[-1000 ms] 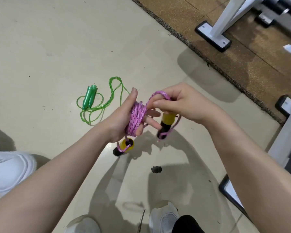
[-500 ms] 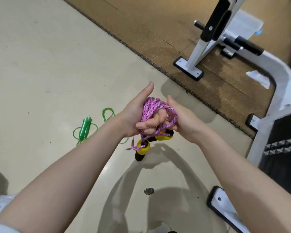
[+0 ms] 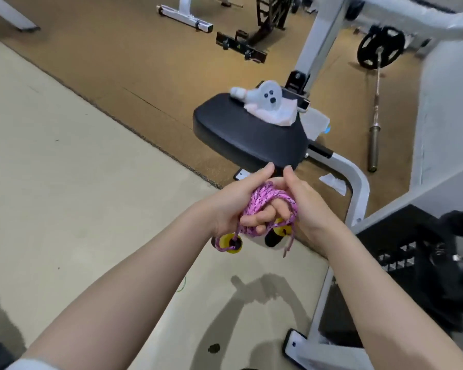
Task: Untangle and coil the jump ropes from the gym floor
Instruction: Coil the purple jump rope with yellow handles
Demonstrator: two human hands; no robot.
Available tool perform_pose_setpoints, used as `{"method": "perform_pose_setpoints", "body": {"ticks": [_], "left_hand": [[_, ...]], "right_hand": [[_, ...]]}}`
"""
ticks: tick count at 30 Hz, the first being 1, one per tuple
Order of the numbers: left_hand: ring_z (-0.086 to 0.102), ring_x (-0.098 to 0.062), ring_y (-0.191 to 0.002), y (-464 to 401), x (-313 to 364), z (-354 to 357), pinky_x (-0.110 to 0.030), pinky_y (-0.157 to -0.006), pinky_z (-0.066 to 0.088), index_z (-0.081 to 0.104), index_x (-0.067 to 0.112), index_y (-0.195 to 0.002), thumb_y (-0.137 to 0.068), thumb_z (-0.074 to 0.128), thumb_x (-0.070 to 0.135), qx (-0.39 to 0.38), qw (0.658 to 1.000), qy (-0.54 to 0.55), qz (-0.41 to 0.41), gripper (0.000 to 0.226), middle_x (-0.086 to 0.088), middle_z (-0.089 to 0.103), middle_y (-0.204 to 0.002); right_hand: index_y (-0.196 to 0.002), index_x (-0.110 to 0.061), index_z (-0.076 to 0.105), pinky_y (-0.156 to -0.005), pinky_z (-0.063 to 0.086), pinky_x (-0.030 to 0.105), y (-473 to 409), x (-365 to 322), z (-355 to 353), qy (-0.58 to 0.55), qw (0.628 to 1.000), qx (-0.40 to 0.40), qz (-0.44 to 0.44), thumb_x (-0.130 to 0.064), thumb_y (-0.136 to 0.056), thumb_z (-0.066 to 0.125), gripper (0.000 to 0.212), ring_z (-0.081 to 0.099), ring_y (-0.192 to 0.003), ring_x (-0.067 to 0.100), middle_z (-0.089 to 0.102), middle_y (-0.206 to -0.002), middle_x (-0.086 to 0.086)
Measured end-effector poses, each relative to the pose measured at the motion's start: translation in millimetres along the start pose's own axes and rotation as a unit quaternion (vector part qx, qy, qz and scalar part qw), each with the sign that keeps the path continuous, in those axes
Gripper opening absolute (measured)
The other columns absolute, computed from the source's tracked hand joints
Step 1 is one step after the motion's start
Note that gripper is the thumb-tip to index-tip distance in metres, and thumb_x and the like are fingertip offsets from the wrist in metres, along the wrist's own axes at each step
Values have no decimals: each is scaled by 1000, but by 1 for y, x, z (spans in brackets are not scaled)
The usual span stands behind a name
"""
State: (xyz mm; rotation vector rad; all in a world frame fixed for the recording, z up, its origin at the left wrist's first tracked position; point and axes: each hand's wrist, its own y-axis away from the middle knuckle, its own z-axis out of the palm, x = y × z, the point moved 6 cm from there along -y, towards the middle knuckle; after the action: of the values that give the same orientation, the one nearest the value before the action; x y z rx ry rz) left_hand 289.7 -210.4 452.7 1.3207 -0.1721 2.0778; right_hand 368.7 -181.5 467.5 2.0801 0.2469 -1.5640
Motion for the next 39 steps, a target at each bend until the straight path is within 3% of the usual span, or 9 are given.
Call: {"method": "perform_pose_setpoints", "body": {"ticks": [5, 8, 12, 17, 23, 27, 31, 34, 39], "left_hand": [[44, -13, -37, 3, 100, 60, -19, -50, 44, 61, 4, -63, -87, 25, 65, 27, 999, -15, -44, 75, 0, 39, -32], [45, -15, -44, 2, 156, 103, -21, -57, 44, 58, 11, -47, -83, 33, 64, 27, 996, -74, -49, 69, 0, 48, -39], [47, -23, -50, -13, 217, 150, -31, -64, 44, 55, 9, -46, -88, 51, 54, 137, 981, -133, -21, 61, -4, 52, -44], [50, -16, -45, -33, 257, 216, -28, -64, 45, 57, 14, -53, -85, 53, 57, 201, 951, -234, -10, 54, 1, 52, -40], [51, -8, -45, -46, 285, 293, -19, -53, 41, 58, 6, -59, -92, 43, 55, 169, 918, -353, 63, 60, -4, 56, -50], [61, -19, -69, -46, 295, 314, -30, -69, 48, 65, -5, -87, -94, 44, 50, 120, 921, -356, 102, 59, -15, 67, -77], [69, -23, -82, -55, 301, 316, -37, -84, 53, 67, -1, -85, -95, 36, 53, 65, 931, -350, 76, 62, -14, 72, -83], [62, -4, -60, -58, 291, 312, -18, -62, 48, 62, 15, -72, -98, 19, 54, -19, 937, -346, 32, 63, 4, 67, -61], [38, -17, -63, -70, 270, 277, -23, -59, 35, 36, 15, -65, -95, 14, 55, -118, 936, -328, -47, 55, -1, 38, -63]], "right_hand": [[-113, -14, 59, -82, 52, 29, 47, -99, -32, -35, 998, -39, 21, -70, -71, 27, 77, 66, -70, 11, 71, -71, 2], [-120, -7, 52, -65, 51, 19, 81, -157, -62, -91, 995, -22, -31, -62, -76, 50, 70, 64, -65, 6, 67, -67, -6], [-113, -23, 57, -76, 52, 23, 124, -209, -122, -72, 992, 89, -49, -30, -83, 63, 31, 67, -90, 10, 68, -99, -1], [-108, -16, 58, -53, 44, 9, 179, -241, -178, -46, 981, 180, -50, -9, -88, 62, 22, 64, -67, -2, 66, -87, -4], [-97, -8, 62, -65, 54, 18, 223, -257, -216, -121, 960, 242, -66, -2, -89, 58, 11, 68, -72, 9, 70, -85, 10], [-106, -14, 63, -88, 54, 37, 229, -257, -226, -163, 945, 279, -41, -13, -89, 61, 17, 68, -95, 25, 70, -104, 14], [-97, -19, 61, -58, 52, 21, 232, -262, -227, -215, 934, 278, -62, -12, -94, 51, 12, 68, -69, 10, 71, -72, -3], [-93, -16, 60, -50, 48, 20, 235, -269, -233, -259, 915, 300, -82, -17, -96, 48, 12, 61, -55, 7, 60, -55, -8], [-68, -17, 47, -37, 30, 15, 245, -282, -252, -282, 888, 352, -90, -13, -98, 42, 31, 43, -36, 4, 47, -47, -8]]}}
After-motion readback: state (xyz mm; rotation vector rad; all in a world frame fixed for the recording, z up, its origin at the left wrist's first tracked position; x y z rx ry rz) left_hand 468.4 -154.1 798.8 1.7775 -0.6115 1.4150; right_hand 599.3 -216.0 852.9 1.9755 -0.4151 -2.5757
